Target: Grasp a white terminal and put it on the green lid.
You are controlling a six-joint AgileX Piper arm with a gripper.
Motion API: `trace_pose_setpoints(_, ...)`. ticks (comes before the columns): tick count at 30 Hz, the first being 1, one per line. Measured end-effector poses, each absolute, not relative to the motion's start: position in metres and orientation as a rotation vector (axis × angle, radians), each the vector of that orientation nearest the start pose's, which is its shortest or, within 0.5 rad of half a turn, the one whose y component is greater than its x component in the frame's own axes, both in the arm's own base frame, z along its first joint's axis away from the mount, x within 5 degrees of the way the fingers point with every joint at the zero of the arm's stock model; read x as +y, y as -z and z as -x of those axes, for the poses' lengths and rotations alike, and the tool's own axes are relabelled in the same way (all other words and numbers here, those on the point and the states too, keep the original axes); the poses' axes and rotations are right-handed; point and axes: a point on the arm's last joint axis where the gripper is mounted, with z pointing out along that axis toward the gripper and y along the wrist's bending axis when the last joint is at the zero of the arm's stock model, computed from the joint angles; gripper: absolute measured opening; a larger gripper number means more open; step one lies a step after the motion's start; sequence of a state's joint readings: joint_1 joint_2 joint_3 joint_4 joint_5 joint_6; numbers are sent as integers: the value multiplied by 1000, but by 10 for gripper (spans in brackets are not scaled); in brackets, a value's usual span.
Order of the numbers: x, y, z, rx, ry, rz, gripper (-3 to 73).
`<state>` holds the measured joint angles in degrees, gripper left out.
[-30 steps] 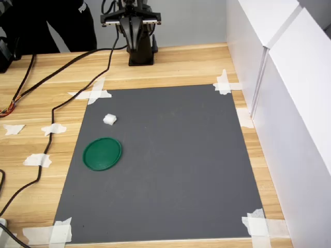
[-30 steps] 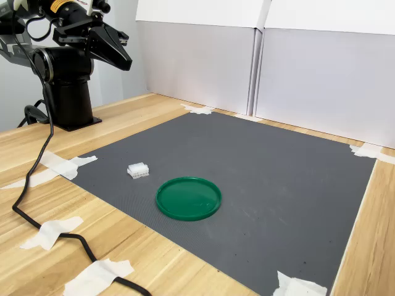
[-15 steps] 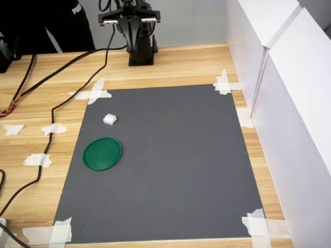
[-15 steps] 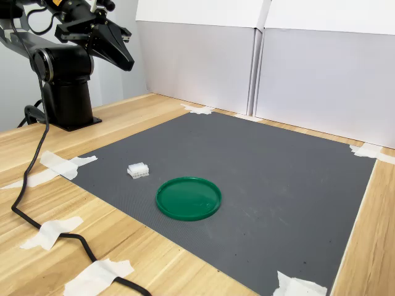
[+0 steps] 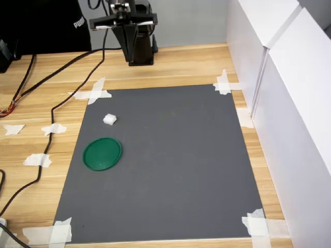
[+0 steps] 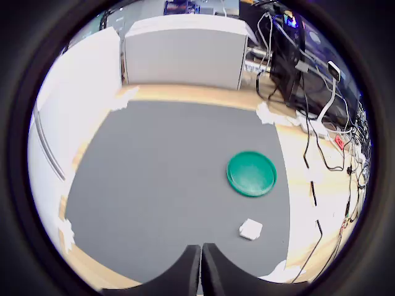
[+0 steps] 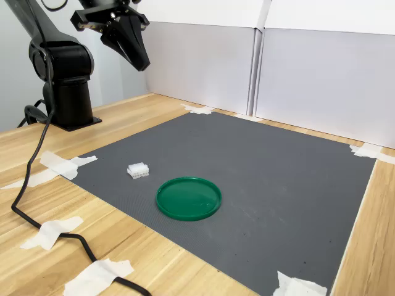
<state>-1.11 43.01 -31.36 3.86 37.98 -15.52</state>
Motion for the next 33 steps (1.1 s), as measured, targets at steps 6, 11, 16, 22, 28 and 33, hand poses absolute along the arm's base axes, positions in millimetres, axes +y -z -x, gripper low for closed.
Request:
trace_pose_setpoints(6, -7, -271, -165, 2575, 176, 364, -16)
trace_pose_setpoints(11, -10, -275, -179, 2670, 225, 513, -16)
trace_pose_setpoints(16, -16, -273, -183, 2717, 185, 744, -9)
trace_pose_setpoints(22, -42, -266, -182, 2729, 82, 886, 105)
trace_pose_setpoints(28, -53, -261, -190, 2722, 81, 974, 363)
trace_pose_setpoints(33, -59, -272, -210, 2674, 127, 1000, 568)
